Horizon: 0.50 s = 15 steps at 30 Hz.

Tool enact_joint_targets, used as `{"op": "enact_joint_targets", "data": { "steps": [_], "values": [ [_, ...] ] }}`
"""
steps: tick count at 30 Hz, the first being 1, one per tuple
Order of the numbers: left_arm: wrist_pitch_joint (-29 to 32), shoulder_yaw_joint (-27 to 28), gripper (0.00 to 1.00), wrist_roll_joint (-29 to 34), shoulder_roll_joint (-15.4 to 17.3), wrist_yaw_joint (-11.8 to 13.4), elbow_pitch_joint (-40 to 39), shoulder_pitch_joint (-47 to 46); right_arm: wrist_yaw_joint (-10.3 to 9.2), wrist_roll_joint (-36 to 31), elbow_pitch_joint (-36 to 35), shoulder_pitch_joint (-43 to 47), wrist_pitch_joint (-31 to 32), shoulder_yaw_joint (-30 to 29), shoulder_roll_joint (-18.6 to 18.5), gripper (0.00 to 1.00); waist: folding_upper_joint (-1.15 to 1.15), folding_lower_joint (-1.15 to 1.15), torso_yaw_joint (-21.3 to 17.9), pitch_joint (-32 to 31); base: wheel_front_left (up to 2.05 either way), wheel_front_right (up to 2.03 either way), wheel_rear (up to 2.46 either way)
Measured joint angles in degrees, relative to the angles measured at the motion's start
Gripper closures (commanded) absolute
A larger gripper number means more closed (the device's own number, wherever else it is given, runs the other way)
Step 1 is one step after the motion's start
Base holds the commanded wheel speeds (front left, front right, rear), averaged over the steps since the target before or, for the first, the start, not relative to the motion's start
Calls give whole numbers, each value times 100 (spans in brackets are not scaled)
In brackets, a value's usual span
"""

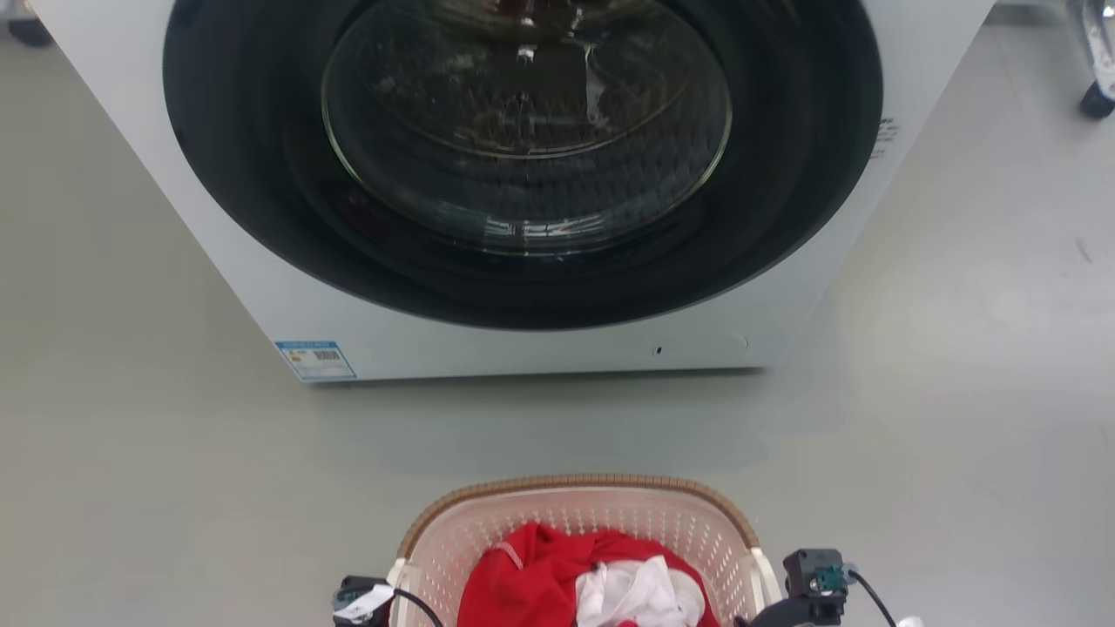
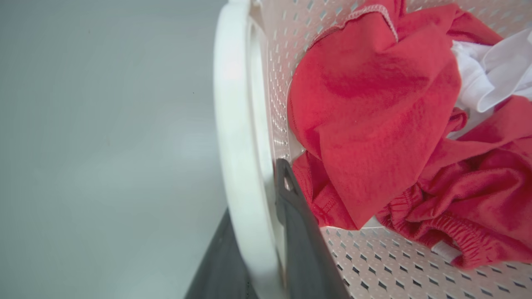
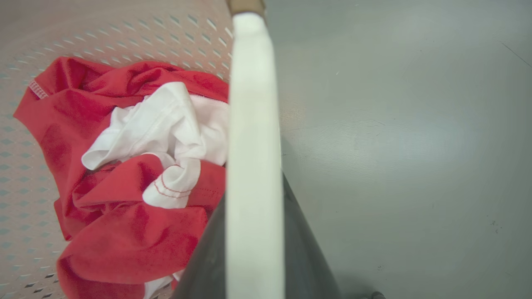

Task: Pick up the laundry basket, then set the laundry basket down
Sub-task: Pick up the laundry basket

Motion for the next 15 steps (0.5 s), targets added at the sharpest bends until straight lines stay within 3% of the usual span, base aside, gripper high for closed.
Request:
{"op": "enact_joint_targets", "data": {
  "steps": [15],
  "values": [
    [203,-85,100,-56,8,-67,51,389,-7,434,16,374,149,365,-5,100,0,1,-171,-720,0,0,0]
  ]
}}
